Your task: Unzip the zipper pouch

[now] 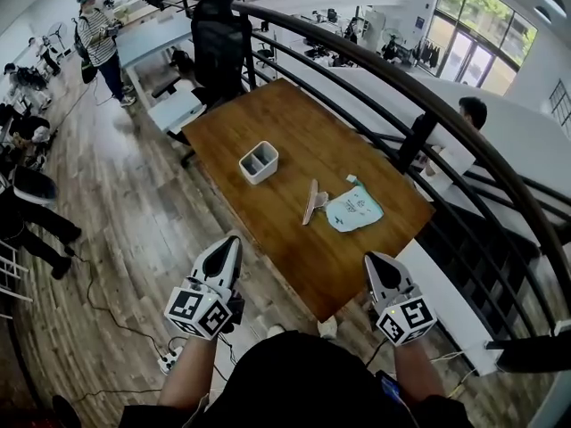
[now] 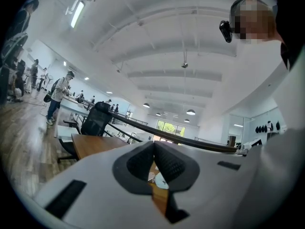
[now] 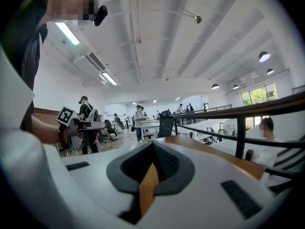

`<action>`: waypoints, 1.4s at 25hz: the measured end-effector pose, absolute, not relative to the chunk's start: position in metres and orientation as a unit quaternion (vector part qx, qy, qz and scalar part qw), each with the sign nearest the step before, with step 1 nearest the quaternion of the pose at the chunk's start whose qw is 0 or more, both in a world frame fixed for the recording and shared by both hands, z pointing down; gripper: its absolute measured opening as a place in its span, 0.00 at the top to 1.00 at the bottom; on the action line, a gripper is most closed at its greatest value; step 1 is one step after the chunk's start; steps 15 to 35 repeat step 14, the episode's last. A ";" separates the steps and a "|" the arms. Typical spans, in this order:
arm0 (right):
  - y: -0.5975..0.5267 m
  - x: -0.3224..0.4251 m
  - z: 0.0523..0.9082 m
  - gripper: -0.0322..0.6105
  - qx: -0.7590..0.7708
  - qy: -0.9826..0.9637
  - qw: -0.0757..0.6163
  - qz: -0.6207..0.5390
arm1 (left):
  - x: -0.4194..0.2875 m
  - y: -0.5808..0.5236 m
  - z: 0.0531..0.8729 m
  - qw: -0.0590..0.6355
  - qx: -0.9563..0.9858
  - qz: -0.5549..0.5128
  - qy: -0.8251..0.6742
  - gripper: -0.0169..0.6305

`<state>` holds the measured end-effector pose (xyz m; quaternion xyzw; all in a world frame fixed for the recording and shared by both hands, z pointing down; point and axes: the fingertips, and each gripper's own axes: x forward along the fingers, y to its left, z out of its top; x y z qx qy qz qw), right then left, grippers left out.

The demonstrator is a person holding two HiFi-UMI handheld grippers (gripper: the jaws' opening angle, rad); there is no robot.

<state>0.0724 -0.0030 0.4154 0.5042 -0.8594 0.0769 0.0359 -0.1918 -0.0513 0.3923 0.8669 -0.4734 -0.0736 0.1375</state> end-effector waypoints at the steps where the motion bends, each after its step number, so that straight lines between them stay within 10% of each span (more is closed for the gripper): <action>1: -0.003 0.072 0.415 0.96 0.503 -0.860 0.036 0.077 | -0.190 -0.052 0.392 0.139 0.867 -0.074 -0.473 0.95; 35: -0.009 0.077 0.419 0.96 0.491 -0.867 0.041 0.072 | -0.175 -0.048 0.398 0.147 0.865 -0.065 -0.475 0.95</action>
